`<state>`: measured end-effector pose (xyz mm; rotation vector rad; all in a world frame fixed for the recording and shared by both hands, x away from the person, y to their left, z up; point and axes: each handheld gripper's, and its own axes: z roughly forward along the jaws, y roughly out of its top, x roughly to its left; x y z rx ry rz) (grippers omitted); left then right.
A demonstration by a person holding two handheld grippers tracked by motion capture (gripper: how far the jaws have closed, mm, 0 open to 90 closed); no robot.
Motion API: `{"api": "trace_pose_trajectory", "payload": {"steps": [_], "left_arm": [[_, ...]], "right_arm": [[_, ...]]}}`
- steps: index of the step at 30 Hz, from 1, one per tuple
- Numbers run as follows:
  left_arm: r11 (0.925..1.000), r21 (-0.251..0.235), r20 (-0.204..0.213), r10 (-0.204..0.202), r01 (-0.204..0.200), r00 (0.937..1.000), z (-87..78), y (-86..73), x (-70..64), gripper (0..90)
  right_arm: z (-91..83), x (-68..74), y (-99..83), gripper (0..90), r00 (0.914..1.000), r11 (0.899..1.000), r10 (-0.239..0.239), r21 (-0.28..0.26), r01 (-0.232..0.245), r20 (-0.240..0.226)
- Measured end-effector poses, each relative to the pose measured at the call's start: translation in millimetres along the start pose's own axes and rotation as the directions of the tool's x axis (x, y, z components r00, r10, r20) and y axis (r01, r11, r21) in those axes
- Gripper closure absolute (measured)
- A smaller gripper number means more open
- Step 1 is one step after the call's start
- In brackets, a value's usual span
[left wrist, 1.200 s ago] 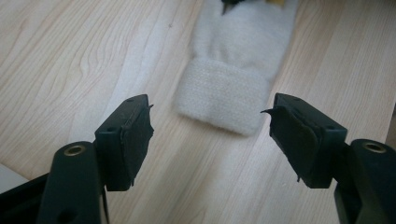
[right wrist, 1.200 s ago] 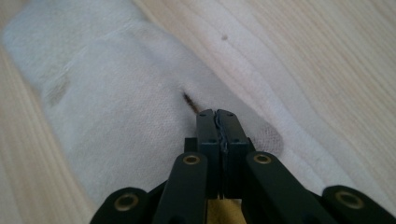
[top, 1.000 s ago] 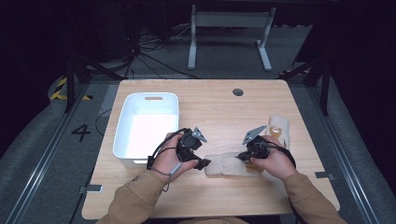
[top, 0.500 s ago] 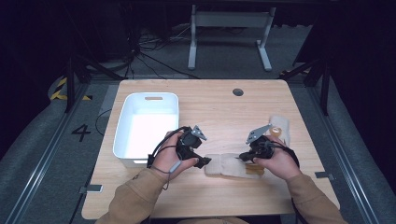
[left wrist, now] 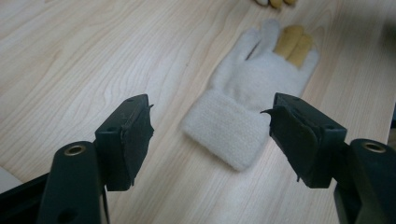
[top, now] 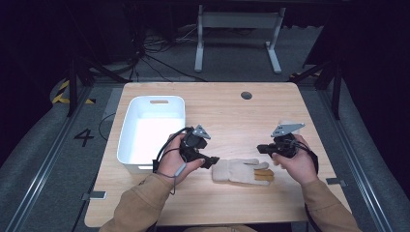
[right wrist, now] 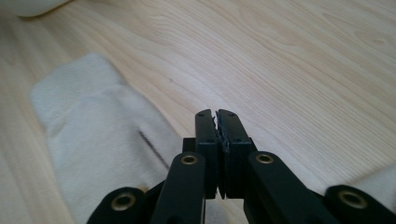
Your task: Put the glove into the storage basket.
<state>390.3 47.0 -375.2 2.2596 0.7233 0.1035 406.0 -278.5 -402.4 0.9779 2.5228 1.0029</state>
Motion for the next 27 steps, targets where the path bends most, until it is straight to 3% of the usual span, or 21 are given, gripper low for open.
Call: {"api": "trace_pose_trajectory", "payload": {"steps": [7, 13, 27], "left_arm": [[0.9996, -0.02, -0.02, -0.02, 0.02, 0.9996, 0.1, -0.9, 1.7, 30.3], [0.999, -0.032, -0.039, -0.032, 0.031, 0.9987, 0.6, -3.0, 3.2, 30.2], [0.9997, -0.018, -0.053, -0.017, 0.016, 0.9985, 4.9, -4.0, 1.8, 30.2]], "right_arm": [[6.2, -15.3, -11.5, 87.7, 0.9944, 0.996, 0.087, 0.004, -0.087, 0.061], [10.1, -25.0, -19.1, 87.5, 0.987, 0.991, 0.129, 0.013, -0.131, 0.096], [17.0, -37.2, -33.1, 87.4, 0.9781, 0.983, 0.166, 0.057, -0.175, 0.125]]}}
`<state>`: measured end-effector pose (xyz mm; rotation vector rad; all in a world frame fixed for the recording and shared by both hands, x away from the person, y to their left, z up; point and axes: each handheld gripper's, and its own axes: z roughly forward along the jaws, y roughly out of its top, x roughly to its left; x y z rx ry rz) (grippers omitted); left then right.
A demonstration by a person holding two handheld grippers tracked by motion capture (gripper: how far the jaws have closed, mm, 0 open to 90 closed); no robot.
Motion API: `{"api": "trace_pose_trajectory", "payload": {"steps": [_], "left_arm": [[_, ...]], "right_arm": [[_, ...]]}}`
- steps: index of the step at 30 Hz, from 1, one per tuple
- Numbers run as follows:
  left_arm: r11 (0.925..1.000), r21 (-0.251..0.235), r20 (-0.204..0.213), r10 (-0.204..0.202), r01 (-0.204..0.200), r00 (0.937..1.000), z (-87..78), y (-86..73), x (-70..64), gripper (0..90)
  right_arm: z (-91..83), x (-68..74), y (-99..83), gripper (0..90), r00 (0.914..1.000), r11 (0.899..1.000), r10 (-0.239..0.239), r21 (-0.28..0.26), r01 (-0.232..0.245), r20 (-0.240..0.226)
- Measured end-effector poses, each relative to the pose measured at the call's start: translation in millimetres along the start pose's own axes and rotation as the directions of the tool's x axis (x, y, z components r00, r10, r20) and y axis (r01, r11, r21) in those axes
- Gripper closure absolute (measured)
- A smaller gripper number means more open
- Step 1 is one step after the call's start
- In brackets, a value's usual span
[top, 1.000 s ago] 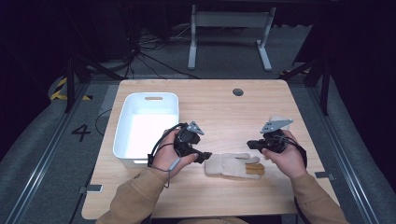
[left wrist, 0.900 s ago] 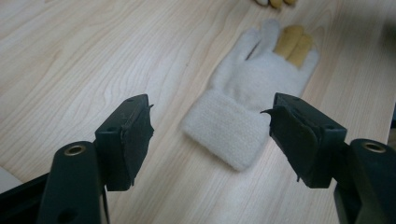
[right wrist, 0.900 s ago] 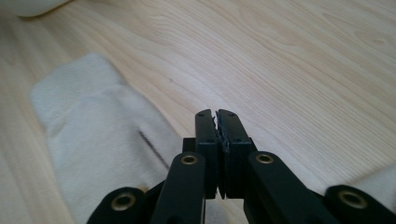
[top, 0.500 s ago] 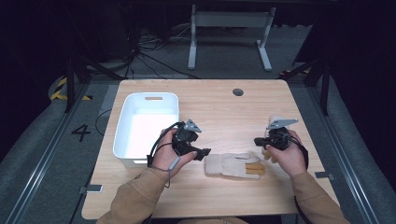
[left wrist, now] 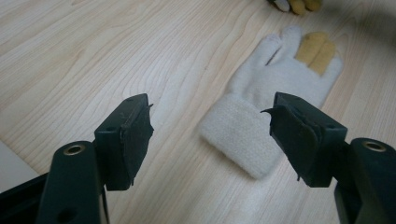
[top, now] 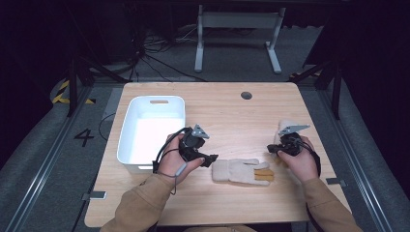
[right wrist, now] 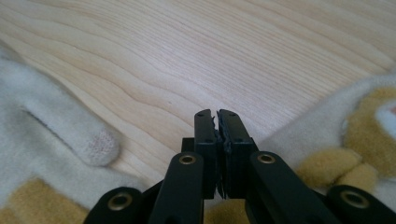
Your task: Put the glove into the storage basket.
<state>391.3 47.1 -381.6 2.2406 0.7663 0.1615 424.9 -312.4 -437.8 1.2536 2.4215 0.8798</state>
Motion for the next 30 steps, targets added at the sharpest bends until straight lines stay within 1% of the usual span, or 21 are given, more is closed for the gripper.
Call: {"api": "trace_pose_trajectory", "payload": {"steps": [4, 7, 11, 12, 15, 24, 25, 27, 30], "left_arm": [[1.0, 0.005, 0.005, 0.005, -0.005, 1.0, 0.6, 1.1, 0.1, 30.2], [0.9999, 0.01, 0.007, 0.007, -0.007, 0.9999, 1.1, 2.6, 0.3, 30.2], [0.9998, 0.008, 0.011, 0.02, -0.02, 0.9997, 3.9, 5.9, -0.3, 30.3], [0.9997, 0.009, 0.018, 0.022, -0.022, 0.9996, 5.1, 7.4, -0.8, 30.2], [0.9995, 0.008, 0.021, 0.031, -0.031, 0.9993, 6.1, 10.1, -1.3, 30.3], [0.9992, 0.008, 0.038, 0.04, -0.04, 0.9985, 10.7, 15.1, -2.8, 30.3], [0.9991, 0.009, 0.042, 0.042, -0.042, 0.9983, 11.6, 16.2, -3.3, 30.3], [0.9988, 0.01, 0.043, 0.047, -0.048, 0.998, 12.0, 17.3, -3.2, 30.2], [0.9988, 0.008, 0.047, 0.048, -0.048, 0.9978, 12.9, 18.8, -3.6, 30.2]], "right_arm": [[-1.0, -2.1, -1.8, 87.3, 0.9999, 1.0, 0.014, 0.012, -0.014, -0.001], [-1.3, -2.7, -3.4, 87.3, 0.9999, 1.0, 0.017, 0.009, -0.017, 0.003], [-4.1, -4.3, -8.3, 87.6, 0.9997, 1.0, 0.021, 0.018, -0.021, 0.01], [-6.0, -4.9, -11.0, 87.7, 0.9994, 0.999, 0.03, 0.017, -0.03, 0.018], [-9.4, -5.9, -14.2, 87.9, 0.9992, 0.999, 0.035, 0.021, -0.036, 0.021], [-16.7, -9.4, -23.6, 88.8, 0.9978, 0.998, 0.055, 0.036, -0.056, 0.038], [-17.4, -10.4, -24.7, 88.9, 0.9979, 0.998, 0.051, 0.034, -0.053, 0.04], [-19.6, -11.5, -26.5, 89.1, 0.997, 0.997, 0.063, 0.039, -0.065, 0.044], [-22.3, -13.7, -29.7, 89.1, 0.9963, 0.996, 0.07, 0.043, -0.072, 0.05]]}}
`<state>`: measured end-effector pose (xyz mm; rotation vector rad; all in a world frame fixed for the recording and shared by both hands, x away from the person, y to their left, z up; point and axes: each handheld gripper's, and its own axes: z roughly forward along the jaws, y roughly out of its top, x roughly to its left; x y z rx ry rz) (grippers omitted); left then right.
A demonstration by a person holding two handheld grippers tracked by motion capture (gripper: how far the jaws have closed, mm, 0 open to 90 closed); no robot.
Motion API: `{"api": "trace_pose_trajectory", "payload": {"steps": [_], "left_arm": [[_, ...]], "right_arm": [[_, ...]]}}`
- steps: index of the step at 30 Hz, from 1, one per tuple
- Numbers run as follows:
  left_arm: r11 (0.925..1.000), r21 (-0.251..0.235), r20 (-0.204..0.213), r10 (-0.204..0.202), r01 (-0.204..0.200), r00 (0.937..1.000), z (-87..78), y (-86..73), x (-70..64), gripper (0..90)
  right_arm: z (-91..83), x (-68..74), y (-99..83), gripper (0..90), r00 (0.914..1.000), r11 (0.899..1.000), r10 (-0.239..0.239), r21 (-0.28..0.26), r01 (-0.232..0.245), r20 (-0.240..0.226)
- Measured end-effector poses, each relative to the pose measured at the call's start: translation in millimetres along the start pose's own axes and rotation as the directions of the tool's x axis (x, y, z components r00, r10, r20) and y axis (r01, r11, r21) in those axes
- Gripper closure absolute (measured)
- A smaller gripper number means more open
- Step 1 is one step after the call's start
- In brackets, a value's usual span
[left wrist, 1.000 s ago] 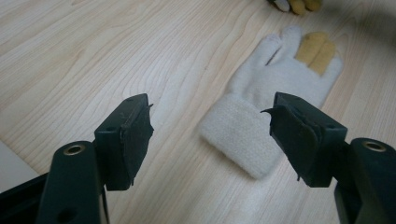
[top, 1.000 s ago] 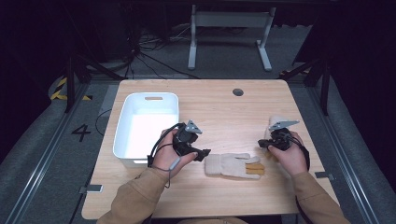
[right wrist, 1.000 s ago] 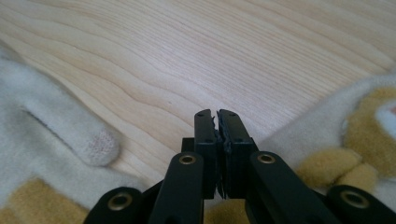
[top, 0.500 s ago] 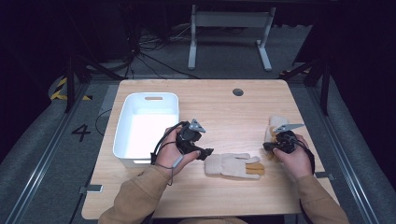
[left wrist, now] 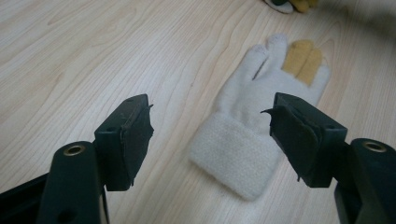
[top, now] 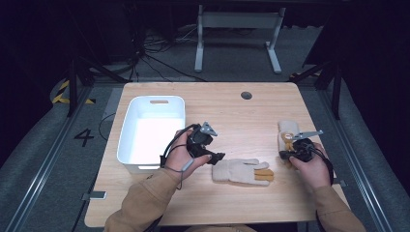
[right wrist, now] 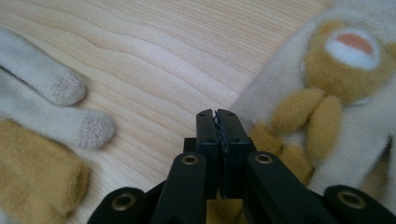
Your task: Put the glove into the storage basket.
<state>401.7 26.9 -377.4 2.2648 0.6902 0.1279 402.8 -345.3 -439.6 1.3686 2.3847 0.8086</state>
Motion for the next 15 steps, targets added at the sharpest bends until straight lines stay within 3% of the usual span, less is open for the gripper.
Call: {"api": "trace_pose_trajectory", "payload": {"steps": [12, 15], "left_arm": [[1.0, 0.004, 0.005, 0.006, -0.006, 1.0, 2.3, 2.4, 0.3, 30.2], [1.0, 0.001, 0.001, 0.003, -0.003, 1.0, 1.1, 2.4, 0.8, 30.2]], "right_arm": [[-8.0, -10.9, -8.3, 89.2, 0.999, 0.999, 0.039, 0.007, -0.039, 0.02], [-13.0, -9.5, -5.3, 85.5, 0.9985, 0.999, 0.043, -0.018, -0.042, 0.033]]}}
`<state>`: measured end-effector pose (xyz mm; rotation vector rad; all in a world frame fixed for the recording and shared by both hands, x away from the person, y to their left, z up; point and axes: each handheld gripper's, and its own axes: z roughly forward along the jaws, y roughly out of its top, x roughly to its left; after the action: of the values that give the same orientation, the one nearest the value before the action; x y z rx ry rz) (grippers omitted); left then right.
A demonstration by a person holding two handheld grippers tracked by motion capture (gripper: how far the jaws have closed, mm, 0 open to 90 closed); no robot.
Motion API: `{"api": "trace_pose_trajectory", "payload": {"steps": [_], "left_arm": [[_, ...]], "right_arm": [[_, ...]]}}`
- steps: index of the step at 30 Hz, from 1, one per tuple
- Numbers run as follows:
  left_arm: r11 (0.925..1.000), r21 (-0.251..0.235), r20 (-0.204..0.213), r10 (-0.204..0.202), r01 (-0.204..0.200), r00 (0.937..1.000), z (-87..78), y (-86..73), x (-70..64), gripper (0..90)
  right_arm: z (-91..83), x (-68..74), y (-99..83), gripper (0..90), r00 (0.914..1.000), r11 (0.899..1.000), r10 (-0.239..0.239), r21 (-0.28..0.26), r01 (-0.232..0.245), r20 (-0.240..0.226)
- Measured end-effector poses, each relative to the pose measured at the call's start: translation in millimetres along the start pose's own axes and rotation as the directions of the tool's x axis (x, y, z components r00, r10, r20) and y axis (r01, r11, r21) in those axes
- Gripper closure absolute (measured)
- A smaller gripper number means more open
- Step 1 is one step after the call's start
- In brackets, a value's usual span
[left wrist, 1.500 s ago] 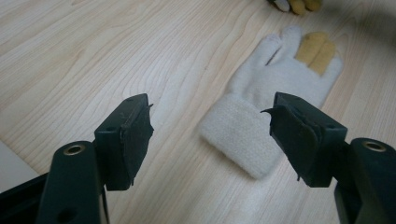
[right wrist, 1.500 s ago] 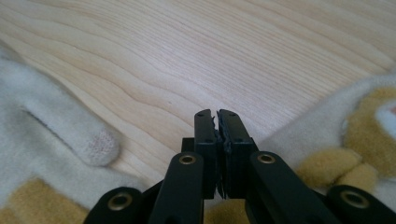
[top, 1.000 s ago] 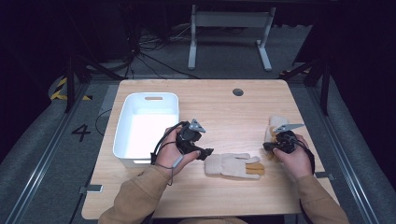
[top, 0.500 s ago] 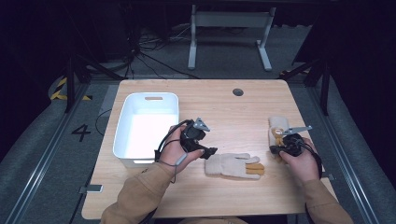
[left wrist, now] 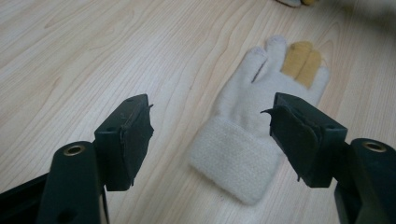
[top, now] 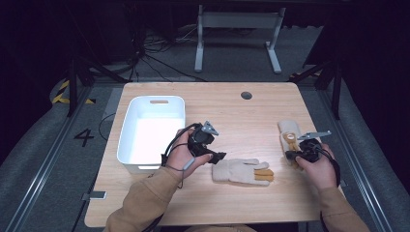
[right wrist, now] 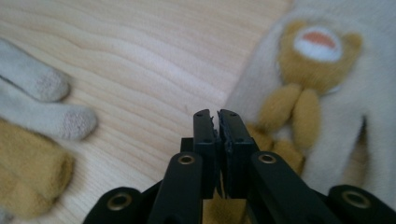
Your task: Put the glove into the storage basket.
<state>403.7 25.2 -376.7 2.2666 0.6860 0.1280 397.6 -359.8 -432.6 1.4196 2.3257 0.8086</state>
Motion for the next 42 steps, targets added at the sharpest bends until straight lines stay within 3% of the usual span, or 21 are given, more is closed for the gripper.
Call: {"api": "trace_pose_trajectory", "payload": {"steps": [6, 9, 13, 22, 28, 32, 33, 35, 42], "left_arm": [[1.0, 0.004, -0.005, -0.007, 0.007, 1.0, -1.2, -3.3, 1.1, 30.2], [0.9999, 0.002, -0.015, -0.014, 0.014, 0.9998, -4.6, -6.9, 2.1, 30.3], [0.9997, -0.001, -0.024, -0.024, 0.024, 0.9994, -8.0, -10.8, 3.4, 30.2], [0.9991, 0.002, -0.042, -0.042, 0.042, 0.9982, -13.2, -17.7, 5.8, 30.2], [0.9987, 0.005, -0.045, -0.051, 0.051, 0.9977, -13.3, -20.0, 6.7, 30.2], [0.9987, 0.006, -0.045, -0.05, 0.051, 0.9977, -12.9, -20.6, 6.8, 30.2], [0.9987, 0.006, -0.046, -0.05, 0.05, 0.9977, -12.9, -20.7, 6.9, 30.2], [0.9988, 0.007, -0.045, -0.048, 0.048, 0.9978, -12.7, -20.7, 7.0, 30.2], [0.9986, 0.009, -0.043, -0.051, 0.051, 0.9978, -11.1, -20.9, 6.8, 30.2]], "right_arm": [[-9.1, -4.7, 5.6, 74.5, 0.9996, 0.996, 0.022, -0.088, -0.02, 0.019], [-8.3, -12.2, 7.7, 64.0, 0.9975, 0.99, 0.052, -0.13, -0.045, 0.048], [-3.3, -20.3, 8.7, 54.8, 0.993, 0.989, 0.081, -0.134, -0.069, 0.086], [14.0, -28.4, 9.4, 49.8, 0.9846, 0.989, 0.132, -0.077, -0.124, 0.114], [20.8, -29.8, 9.2, 51.7, 0.9824, 0.99, 0.137, -0.06, -0.13, 0.127], [20.3, -30.0, 9.6, 58.6, 0.9813, 0.99, 0.136, -0.048, -0.131, 0.136], [18.8, -30.7, 9.4, 68.1, 0.9814, 0.991, 0.135, -0.04, -0.131, 0.137], [17.5, -31.9, 9.0, 72.7, 0.982, 0.99, 0.137, -0.035, -0.133, 0.131], [15.2, -33.1, 9.4, 78.1, 0.9818, 0.99, 0.137, -0.041, -0.133, 0.131]]}}
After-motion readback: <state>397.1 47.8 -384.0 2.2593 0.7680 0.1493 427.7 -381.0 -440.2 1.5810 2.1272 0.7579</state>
